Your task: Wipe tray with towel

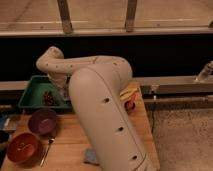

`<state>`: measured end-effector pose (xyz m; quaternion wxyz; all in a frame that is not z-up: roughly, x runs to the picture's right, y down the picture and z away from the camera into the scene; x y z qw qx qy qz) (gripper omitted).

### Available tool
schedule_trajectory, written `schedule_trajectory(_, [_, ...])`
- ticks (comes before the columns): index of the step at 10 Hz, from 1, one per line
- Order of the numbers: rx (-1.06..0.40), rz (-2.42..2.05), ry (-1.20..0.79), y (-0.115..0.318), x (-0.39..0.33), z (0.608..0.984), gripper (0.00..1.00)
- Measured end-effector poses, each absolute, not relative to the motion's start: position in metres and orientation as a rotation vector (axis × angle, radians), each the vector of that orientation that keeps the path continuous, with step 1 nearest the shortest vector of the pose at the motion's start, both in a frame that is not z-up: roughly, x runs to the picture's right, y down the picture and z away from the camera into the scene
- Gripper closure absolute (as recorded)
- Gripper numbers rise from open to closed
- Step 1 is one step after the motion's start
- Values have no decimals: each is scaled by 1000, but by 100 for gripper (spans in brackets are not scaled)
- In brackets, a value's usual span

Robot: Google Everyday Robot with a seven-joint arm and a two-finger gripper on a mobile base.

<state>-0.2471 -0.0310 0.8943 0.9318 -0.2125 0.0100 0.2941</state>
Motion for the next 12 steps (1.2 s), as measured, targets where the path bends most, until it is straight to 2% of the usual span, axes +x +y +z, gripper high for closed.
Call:
schedule_trajectory(3, [-475,661,-134,-45,-204,918,100])
schedule_trajectory(6, [-503,645,-296,-55,-200,930,100])
schedule_trajectory(12, [-511,438,-412,-79,-274,919,100])
